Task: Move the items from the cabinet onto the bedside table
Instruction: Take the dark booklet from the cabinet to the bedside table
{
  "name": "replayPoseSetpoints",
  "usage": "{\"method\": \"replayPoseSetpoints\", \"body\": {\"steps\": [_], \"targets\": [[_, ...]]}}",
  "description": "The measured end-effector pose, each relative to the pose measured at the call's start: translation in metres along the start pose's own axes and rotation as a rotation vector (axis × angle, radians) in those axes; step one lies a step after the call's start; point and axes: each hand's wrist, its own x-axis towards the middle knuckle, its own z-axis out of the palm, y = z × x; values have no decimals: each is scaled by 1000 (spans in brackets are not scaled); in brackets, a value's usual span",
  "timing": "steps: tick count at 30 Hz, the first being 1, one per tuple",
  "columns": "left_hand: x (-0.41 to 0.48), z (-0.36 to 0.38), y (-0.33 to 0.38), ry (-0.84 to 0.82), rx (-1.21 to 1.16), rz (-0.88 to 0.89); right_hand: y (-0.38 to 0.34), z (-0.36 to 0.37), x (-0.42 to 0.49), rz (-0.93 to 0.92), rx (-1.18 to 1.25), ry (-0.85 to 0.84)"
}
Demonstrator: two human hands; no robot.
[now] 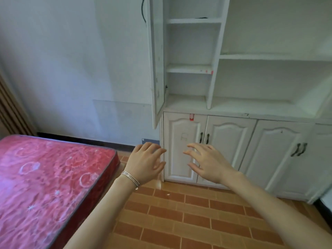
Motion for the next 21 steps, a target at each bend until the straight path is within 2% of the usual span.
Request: {"method": "replayPoseSetpoints", "body": {"steps": [6,12,21], "targets": [[88,3,-43,54,3,122,39,-11,70,55,-48,79],[164,15,-53,112,23,193,87,-26,118,87,-94,140],[299,55,-46,205,105,206,211,-35,189,65,-204,250]]}}
